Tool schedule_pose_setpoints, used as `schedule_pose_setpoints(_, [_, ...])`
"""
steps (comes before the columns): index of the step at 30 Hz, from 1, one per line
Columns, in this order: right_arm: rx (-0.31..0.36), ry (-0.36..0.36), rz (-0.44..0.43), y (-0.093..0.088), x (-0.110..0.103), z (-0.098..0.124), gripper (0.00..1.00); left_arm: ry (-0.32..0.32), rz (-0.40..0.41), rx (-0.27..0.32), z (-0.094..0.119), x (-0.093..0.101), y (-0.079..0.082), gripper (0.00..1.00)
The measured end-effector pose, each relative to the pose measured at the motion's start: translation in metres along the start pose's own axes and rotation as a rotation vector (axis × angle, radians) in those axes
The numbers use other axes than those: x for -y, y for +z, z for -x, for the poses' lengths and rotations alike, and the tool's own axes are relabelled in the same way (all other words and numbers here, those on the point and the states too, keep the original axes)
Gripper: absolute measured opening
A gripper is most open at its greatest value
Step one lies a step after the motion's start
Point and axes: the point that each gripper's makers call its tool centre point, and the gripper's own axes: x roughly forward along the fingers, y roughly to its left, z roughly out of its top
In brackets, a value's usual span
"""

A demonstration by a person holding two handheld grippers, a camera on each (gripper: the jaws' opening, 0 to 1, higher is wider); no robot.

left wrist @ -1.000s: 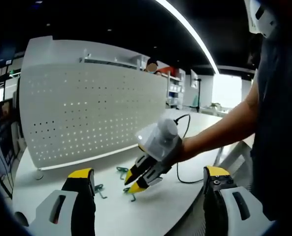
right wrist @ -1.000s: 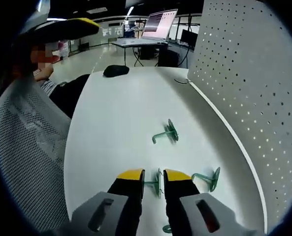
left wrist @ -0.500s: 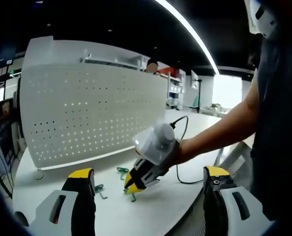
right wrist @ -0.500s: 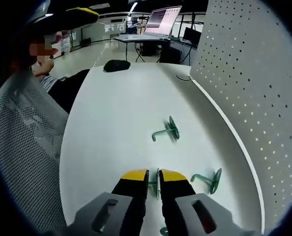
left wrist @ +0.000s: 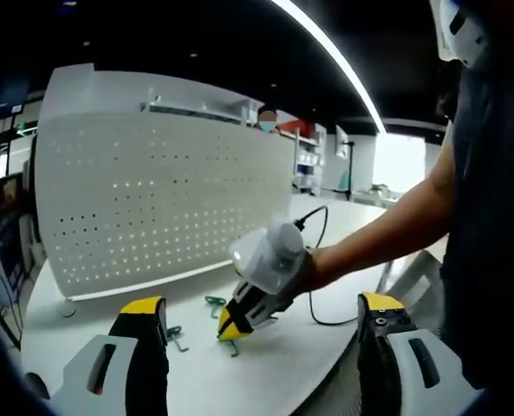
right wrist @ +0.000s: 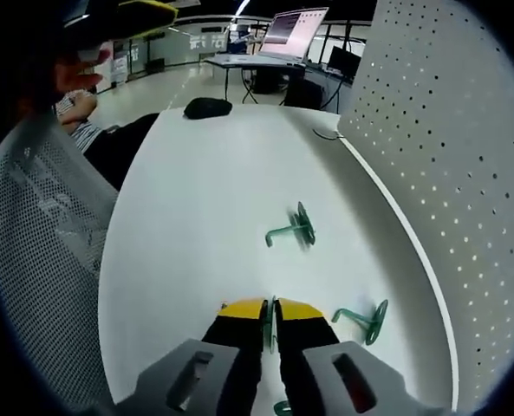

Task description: Insert the hook assembly into the mounting plate slot until the hook locks in place.

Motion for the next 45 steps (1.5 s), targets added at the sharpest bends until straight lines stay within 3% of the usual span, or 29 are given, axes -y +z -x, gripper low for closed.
schedule_pose_setpoints(25, [0.039,-0.022,-0.032,0.005,0.004,0.017,0.01,-0.013,-0.008,-0.004,0.000,0.004,0.000,0.92])
schedule_pose_setpoints(45, [0.172,-0.036,-0.148,0.027,0.009,0.053,0.00,-0.010,-0.025,-0.010,-0.001,0.003,0.002,0.91])
